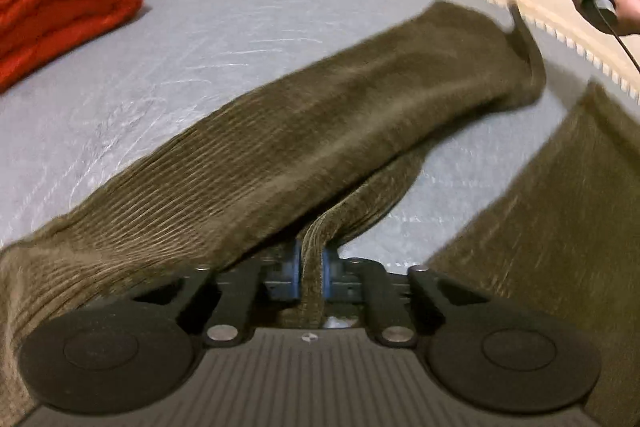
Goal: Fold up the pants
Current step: 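Lay the leg over the other leg with the right gripper while the left gripper holds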
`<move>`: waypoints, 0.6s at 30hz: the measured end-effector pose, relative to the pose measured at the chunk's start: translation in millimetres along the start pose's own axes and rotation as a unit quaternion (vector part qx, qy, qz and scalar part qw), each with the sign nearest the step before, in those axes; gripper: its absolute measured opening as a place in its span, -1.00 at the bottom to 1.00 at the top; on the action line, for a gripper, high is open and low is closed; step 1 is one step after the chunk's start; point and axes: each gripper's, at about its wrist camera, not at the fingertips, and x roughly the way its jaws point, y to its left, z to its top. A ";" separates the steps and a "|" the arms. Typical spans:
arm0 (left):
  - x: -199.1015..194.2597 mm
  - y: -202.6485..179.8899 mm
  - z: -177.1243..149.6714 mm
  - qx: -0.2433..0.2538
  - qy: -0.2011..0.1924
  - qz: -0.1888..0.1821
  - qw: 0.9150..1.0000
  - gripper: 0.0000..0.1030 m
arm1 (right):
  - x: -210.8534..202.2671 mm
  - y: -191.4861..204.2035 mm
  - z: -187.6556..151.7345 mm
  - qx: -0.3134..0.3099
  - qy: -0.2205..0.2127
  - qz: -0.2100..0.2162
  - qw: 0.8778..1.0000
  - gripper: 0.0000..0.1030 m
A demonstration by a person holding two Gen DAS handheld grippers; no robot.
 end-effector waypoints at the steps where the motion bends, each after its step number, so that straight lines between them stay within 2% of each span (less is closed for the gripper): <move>1: -3.4 4.9 0.8 -0.010 -0.004 -0.005 1.000 -0.82 | -2.0 11.1 12.6 -0.014 -0.002 0.009 1.000 -1.00; 4: -16.6 16.1 6.9 -0.046 -0.011 -0.023 0.999 -0.82 | -7.9 21.0 33.6 -0.028 0.009 -0.017 0.999 -1.00; 6: -22.0 19.1 9.3 -0.051 -0.011 -0.028 0.998 -0.82 | -12.3 4.2 29.4 -0.004 0.030 -0.038 0.999 -0.96; 8: -24.2 21.3 10.3 -0.054 -0.004 -0.026 0.998 -0.81 | -16.2 -24.5 10.3 0.021 0.056 -0.057 0.997 -0.64; 9: -23.0 20.1 12.8 -0.057 0.001 -0.026 0.998 -0.81 | -16.9 -37.8 -1.7 0.023 0.068 -0.065 0.995 -0.30; 11: -22.2 18.6 13.7 -0.053 0.001 -0.026 0.998 -0.78 | -17.2 -64.4 -24.7 0.023 0.081 -0.098 0.992 -0.11; 12: -21.4 16.4 13.3 -0.047 -0.001 -0.026 0.999 -0.76 | -16.0 -76.9 -34.5 0.026 0.086 -0.112 0.990 -0.11; 14: -17.7 10.4 10.6 -0.034 -0.001 -0.020 0.999 -0.60 | -9.0 -93.7 -47.2 0.040 0.101 -0.119 0.987 -0.11; 15: -15.3 7.9 8.8 -0.031 -0.001 -0.020 0.999 -0.42 | -3.6 -97.8 -51.2 0.046 0.108 -0.116 0.986 -0.11; 16: -12.9 6.2 7.2 -0.029 -0.001 -0.022 0.999 -0.34 | 2.7 -100.1 -54.4 0.048 0.116 -0.109 0.986 -0.11; 18: -6.7 3.1 4.6 -0.023 0.002 -0.023 0.999 -0.32 | 16.2 -98.0 -59.3 0.040 0.123 -0.104 0.986 -0.11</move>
